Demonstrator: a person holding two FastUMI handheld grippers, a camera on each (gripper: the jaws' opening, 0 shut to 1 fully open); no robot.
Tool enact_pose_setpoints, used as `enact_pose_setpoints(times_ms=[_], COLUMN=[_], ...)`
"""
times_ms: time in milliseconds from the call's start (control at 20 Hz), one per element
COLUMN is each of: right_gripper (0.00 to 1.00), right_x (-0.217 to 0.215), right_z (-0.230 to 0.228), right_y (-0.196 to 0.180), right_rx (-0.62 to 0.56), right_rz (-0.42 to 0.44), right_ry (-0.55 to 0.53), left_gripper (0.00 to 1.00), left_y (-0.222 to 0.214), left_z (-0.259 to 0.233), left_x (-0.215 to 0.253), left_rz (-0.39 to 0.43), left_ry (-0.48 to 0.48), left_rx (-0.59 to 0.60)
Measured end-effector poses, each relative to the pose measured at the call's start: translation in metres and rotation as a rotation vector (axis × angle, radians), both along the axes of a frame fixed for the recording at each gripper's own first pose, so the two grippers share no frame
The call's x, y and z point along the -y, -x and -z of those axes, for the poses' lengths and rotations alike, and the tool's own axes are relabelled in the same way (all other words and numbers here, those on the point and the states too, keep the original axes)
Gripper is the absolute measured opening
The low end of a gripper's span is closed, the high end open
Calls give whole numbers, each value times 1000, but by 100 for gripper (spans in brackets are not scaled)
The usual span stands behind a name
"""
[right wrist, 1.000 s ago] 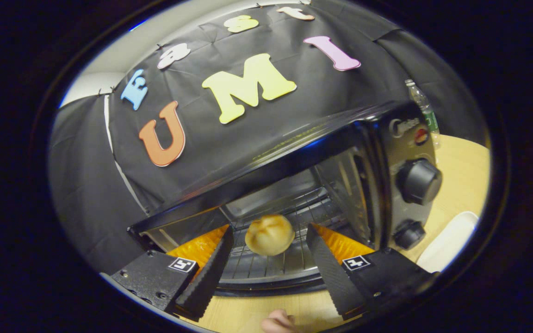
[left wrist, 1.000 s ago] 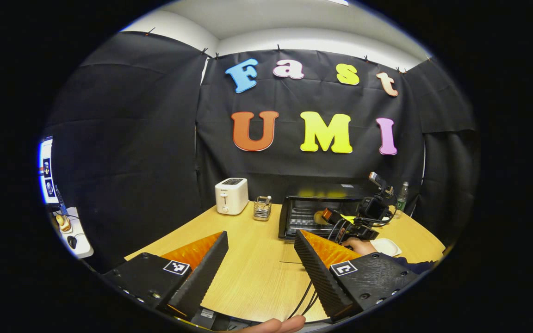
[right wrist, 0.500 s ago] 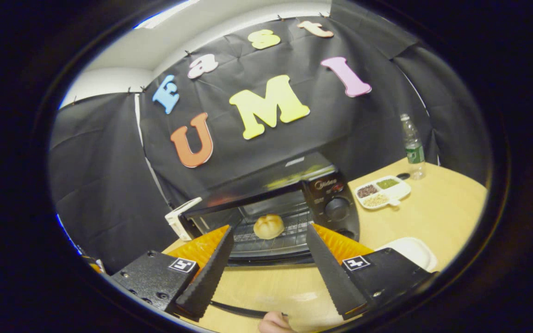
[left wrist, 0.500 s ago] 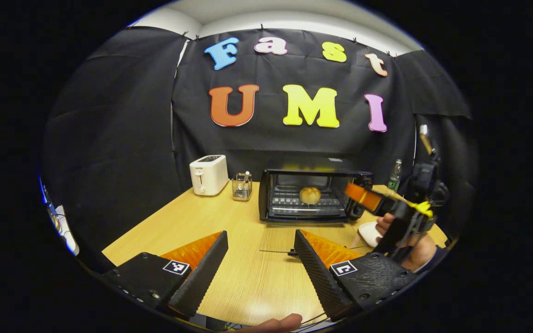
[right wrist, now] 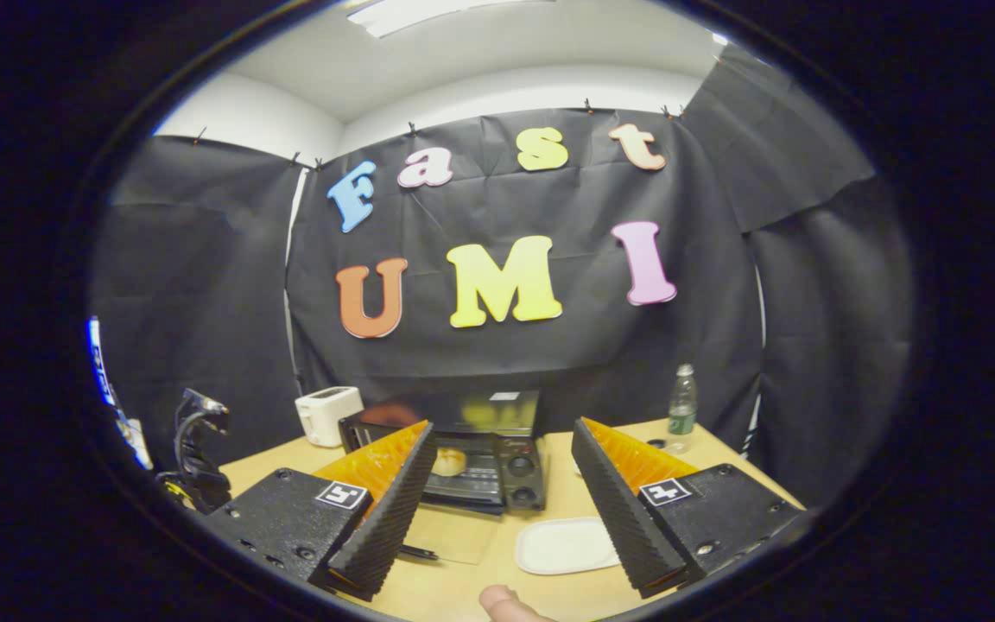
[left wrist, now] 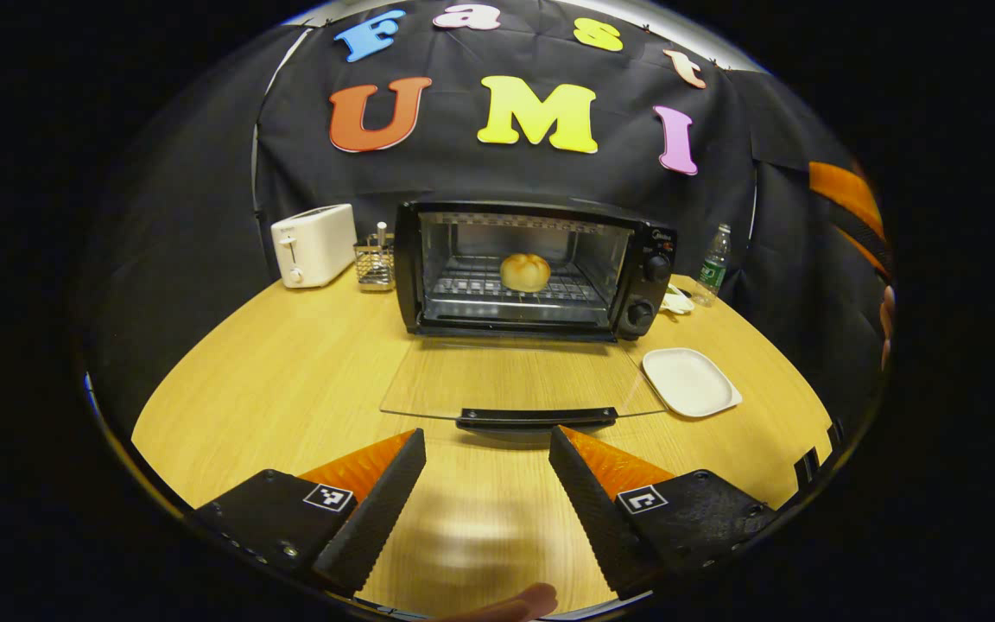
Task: Open the electric oven with the left hand, put the food in, and close the electric oven.
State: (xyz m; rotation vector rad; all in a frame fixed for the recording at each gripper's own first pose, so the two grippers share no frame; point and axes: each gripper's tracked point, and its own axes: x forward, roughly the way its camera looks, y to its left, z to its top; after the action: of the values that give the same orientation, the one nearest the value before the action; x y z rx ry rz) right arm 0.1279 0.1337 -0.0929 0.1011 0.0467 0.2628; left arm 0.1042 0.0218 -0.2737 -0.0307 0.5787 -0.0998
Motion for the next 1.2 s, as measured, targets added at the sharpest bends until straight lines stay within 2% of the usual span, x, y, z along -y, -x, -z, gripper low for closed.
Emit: enact_pose_setpoints(times_ms=[150,400,600,750,800,950,1200], right_gripper=[95,95,95,95,95,96,96], right_x=[35,77,95,112,115,115,131], right_z=[-19,-40,-51,-52,-49,-39,-28], right_y=[22,64,89,97,99,105,104], right_rx=[-11,-14,16,39,39,18,-9], right_rz=[60,93,102,138,146,130,154], right_ry=[-8,42,29,14,9,-2,-11], left_gripper=[95,95,95,95,95,95,96], left_y=[-5,-14,-22,-25,-30,-32,-34], left_z=[20,49,63,75,73,74,71], left_x=[18,37,38,38,37,37,39], left_rz=[20,47,40,20,17,11,-3], left_ry=[7,8,-9,-14,-30,-61,-32], left_rx=[-50,-126,-170,-215,-192,-210,-225])
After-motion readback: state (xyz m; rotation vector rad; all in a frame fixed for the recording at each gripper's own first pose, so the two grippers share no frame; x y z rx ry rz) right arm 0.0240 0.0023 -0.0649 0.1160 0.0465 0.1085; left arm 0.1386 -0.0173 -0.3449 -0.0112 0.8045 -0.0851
